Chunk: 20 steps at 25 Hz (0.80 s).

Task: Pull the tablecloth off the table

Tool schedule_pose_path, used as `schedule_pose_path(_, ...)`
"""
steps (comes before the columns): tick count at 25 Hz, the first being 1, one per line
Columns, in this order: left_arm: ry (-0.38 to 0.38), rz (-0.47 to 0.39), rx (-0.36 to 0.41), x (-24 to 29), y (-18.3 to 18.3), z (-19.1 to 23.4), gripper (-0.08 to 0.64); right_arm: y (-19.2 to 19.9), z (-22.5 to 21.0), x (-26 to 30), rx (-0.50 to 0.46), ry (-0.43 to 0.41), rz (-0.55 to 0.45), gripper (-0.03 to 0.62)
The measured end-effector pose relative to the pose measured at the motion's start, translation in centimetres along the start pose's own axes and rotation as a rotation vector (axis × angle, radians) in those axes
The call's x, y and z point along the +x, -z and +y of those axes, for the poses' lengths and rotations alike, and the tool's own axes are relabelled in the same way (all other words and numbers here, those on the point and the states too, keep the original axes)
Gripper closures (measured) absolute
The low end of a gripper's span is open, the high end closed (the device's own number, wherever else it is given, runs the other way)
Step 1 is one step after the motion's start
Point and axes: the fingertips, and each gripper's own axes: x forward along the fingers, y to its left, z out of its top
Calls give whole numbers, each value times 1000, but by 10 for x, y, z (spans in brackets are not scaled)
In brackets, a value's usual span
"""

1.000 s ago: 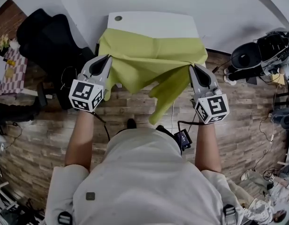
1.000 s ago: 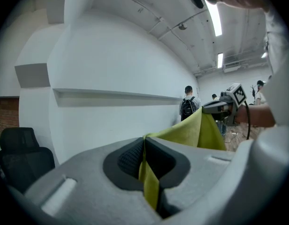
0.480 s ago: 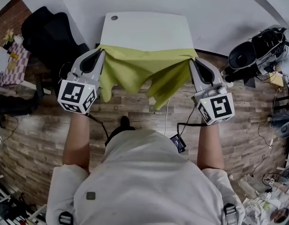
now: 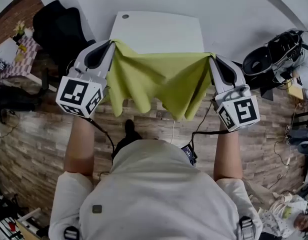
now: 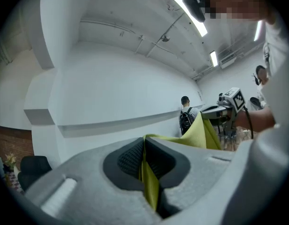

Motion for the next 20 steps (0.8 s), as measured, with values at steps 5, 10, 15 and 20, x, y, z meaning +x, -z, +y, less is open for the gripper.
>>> schedule_pose_path(5,-8,-18,6,-10,-18,-17,552,-8,5,-14,7,-15,-20,575)
schedule_pose_path(10,-2,-17,2,-11,-21,-32,552,-6,2,-23,25,-20,-25,575)
schedule_pose_path(15,5,-23,-12,-12,-23,-38,552,-4,0,-28,35,-24,-24,575)
schedule_pose_path(20,19,-25,-14,-11,-23,-40,552,-2,1,-26,41,-28,-19,575)
